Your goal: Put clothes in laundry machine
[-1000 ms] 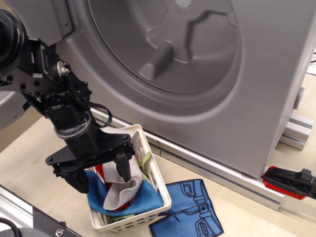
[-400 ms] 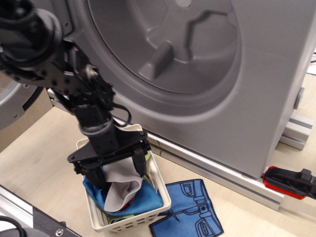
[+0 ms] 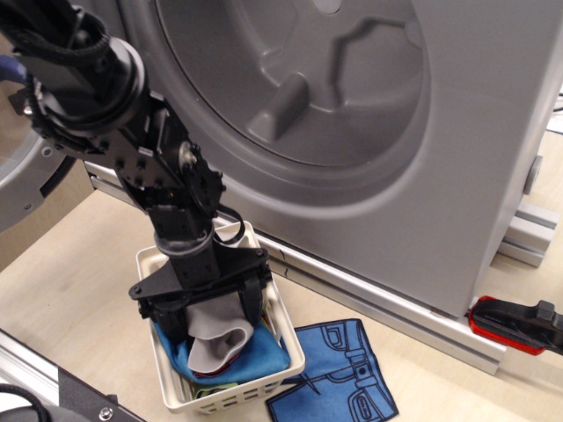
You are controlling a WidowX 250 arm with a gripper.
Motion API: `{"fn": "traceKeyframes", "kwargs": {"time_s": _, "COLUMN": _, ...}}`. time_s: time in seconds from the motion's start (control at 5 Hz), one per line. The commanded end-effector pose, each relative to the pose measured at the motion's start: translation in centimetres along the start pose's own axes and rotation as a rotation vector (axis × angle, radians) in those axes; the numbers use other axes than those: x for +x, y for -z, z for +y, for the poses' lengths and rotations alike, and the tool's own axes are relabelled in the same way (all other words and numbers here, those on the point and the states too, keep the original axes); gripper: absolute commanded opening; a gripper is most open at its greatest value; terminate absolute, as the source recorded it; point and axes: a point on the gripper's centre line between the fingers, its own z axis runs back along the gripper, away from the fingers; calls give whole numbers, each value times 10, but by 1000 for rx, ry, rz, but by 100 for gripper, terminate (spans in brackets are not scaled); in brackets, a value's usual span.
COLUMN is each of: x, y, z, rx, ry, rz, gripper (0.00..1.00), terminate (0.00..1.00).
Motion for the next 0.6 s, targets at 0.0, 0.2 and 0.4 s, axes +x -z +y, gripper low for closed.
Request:
{"fn": "traceKeyframes", "kwargs": {"time_s": 0.0, "x": 6, "y": 4, "z": -8, "rx": 41, "ry": 46, "rz": -24, "gripper": 0, "terminate": 0}}
{"fn": "traceKeyframes", "kwargs": {"time_s": 0.2, "x": 8, "y": -10, "z": -5, "rx": 36, "ry": 77, "rz": -51, "gripper": 0, "terminate": 0}}
{"fn": "traceKeyframes", "kwargs": {"time_s": 0.4, "x": 11, "y": -24, "z": -4, "rx": 29, "ry": 112, "rz": -64, "gripper": 0, "terminate": 0}}
